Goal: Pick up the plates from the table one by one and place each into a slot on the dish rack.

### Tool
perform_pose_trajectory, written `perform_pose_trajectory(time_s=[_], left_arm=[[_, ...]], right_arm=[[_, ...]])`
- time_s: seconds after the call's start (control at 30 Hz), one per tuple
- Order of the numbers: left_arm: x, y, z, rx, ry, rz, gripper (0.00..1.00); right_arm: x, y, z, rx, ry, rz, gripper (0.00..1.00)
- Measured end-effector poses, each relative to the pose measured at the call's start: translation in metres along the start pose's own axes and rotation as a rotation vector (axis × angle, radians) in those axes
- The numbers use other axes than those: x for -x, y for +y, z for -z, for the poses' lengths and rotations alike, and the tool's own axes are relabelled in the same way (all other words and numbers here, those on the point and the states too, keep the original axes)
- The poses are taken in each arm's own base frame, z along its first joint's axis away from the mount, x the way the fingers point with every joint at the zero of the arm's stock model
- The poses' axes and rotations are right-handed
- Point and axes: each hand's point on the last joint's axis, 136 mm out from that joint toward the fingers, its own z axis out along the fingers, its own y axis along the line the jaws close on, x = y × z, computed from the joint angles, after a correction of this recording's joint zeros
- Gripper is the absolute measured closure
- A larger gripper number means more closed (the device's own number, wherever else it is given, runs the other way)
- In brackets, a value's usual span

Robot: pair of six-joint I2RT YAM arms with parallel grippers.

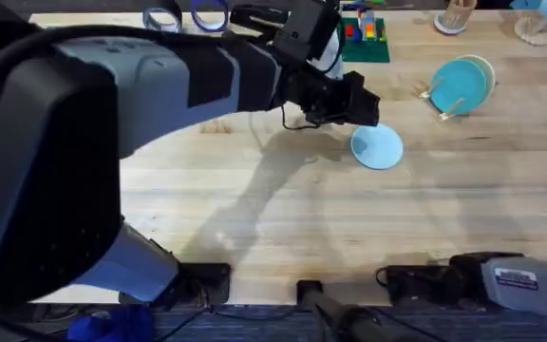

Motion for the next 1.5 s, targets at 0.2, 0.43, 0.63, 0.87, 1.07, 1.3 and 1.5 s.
perform_pose_trajectory(time_s=[0.2, 0.43, 0.63, 0.87, 1.07, 1.3, 1.5], left_arm=[[0.0, 0.004, -0.002, 0.009, 0.0, 0.005, 0.962], [-0.01, 0.031, -0.02, 0.046, 0.049, 0.059, 0.962], [-0.019, 0.051, -0.033, 0.072, 0.084, 0.097, 0.961], [-0.03, 0.071, -0.047, 0.083, 0.127, 0.14, 0.961], [-0.032, 0.072, -0.05, 0.058, 0.144, 0.152, 0.961], [-0.031, 0.072, -0.05, 0.054, 0.143, 0.15, 0.961], [-0.03, 0.071, -0.05, 0.053, 0.14, 0.147, 0.961]], right_arm=[[0.0, 0.0, 0.0, 0.0, 0.0, 0.0, 0.005], [0.0, 0.0, 0.0, 0.0, 0.0, 0.0, 0.005], [0.0, 0.0, 0.0, 0.0, 0.0, 0.0, 0.005], [0.0, 0.0, 0.0, 0.0, 0.0, 0.0, 0.006], [0.0, 0.0, 0.0, 0.0, 0.0, 0.0, 0.005], [0.0, 0.0, 0.0, 0.0, 0.0, 0.0, 0.005], [-0.009, 0.0, -0.009, -0.003, 0.045, 0.0, 0.005]])
